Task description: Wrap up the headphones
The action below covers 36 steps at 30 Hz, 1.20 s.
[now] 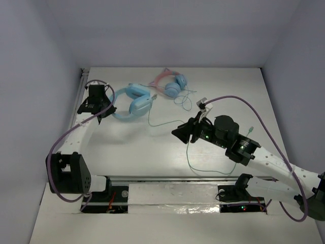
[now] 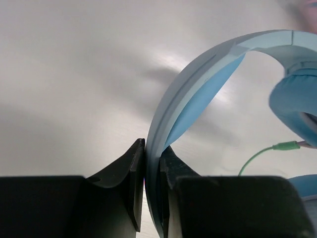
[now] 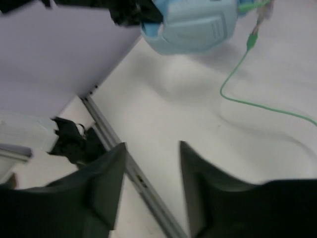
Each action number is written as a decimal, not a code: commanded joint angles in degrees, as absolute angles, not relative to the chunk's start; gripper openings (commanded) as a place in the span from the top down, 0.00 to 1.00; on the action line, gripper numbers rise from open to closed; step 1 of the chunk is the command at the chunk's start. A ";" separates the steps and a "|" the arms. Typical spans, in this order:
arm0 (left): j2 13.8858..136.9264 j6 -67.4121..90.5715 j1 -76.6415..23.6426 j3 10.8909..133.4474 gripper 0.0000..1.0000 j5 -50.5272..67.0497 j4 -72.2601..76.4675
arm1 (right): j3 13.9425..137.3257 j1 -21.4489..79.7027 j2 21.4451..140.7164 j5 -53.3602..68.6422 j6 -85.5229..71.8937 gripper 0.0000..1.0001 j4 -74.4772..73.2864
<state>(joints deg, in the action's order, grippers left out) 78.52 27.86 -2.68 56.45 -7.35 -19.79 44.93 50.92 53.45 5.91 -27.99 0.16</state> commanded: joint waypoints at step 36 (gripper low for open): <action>63.55 30.05 -1.05 80.42 1.00 39.98 -18.20 | 33.50 46.32 54.32 11.69 -26.98 0.36 13.09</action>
<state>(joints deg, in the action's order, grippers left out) 67.22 24.95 -1.37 78.17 34.02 -25.85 35.92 46.65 56.42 11.29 -24.53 8.29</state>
